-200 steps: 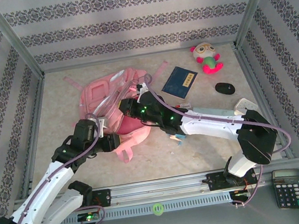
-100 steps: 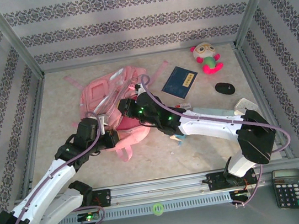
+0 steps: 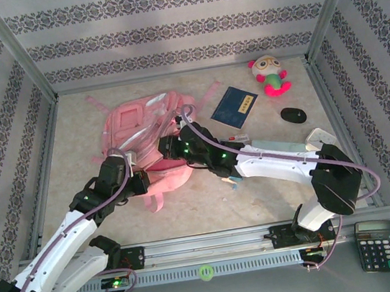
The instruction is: Pack the student bag
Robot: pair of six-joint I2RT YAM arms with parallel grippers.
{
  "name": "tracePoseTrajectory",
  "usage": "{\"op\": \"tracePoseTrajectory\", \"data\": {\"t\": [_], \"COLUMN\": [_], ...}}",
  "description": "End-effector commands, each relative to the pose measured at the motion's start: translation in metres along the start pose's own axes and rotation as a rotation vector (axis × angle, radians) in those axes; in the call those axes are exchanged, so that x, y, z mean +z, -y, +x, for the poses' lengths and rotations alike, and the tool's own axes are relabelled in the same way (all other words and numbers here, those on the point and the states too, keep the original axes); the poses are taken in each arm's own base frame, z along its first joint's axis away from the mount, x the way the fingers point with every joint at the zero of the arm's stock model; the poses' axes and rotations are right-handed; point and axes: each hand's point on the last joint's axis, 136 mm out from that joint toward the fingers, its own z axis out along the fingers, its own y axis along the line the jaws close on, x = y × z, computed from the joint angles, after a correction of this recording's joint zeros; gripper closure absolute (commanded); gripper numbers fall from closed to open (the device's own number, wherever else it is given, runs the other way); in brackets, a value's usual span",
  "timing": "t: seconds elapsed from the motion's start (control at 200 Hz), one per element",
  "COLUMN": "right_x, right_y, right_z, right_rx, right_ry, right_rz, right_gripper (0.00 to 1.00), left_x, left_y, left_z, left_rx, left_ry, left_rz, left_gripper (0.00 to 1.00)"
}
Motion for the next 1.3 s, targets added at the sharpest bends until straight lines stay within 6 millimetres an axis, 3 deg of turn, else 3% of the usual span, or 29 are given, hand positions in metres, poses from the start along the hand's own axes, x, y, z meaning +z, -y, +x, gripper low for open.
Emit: {"op": "tracePoseTrajectory", "data": {"t": [0.0, 0.31, 0.405, 0.605, 0.709, 0.769, 0.864, 0.994, 1.174, 1.294], "right_x": [-0.024, -0.037, -0.038, -0.026, -0.020, -0.019, -0.018, -0.019, -0.014, -0.007], "right_y": [-0.028, -0.039, -0.036, -0.026, -0.019, -0.014, -0.007, 0.003, -0.008, -0.007], "right_z": [-0.012, -0.022, -0.024, -0.007, -0.001, 0.000, 0.003, 0.015, 0.038, 0.025], "right_rx": [-0.032, 0.010, 0.006, -0.084, -0.143, -0.174, -0.256, -0.282, -0.185, -0.080], "right_ry": [0.013, -0.019, -0.019, -0.052, -0.051, -0.047, -0.040, -0.066, -0.056, 0.052], "right_rz": [-0.125, -0.238, -0.243, -0.253, -0.249, -0.237, -0.232, -0.228, -0.272, -0.266], "right_gripper": [1.00, 1.00, 1.00, 1.00, 1.00, 0.91, 0.63, 0.45, 0.39, 0.42], "left_x": [-0.008, -0.012, -0.008, 0.001, 0.002, -0.001, -0.005, -0.003, 0.000, 0.003], "left_y": [-0.025, -0.036, -0.021, 0.041, 0.047, 0.049, 0.049, 0.051, 0.059, 0.061], "left_z": [-0.009, -0.009, -0.009, -0.015, -0.012, -0.012, -0.011, -0.007, -0.004, -0.004], "left_rx": [0.030, 0.088, 0.078, -0.129, -0.200, -0.197, -0.177, -0.170, -0.178, -0.174], "left_ry": [0.049, 0.048, 0.055, 0.076, 0.057, 0.054, 0.056, 0.039, 0.016, 0.004], "left_rz": [-0.150, -0.199, -0.107, 0.283, 0.334, 0.339, 0.344, 0.359, 0.410, 0.418], "left_gripper": [1.00, 1.00, 1.00, 1.00, 1.00, 1.00, 1.00, 1.00, 1.00, 1.00]}}
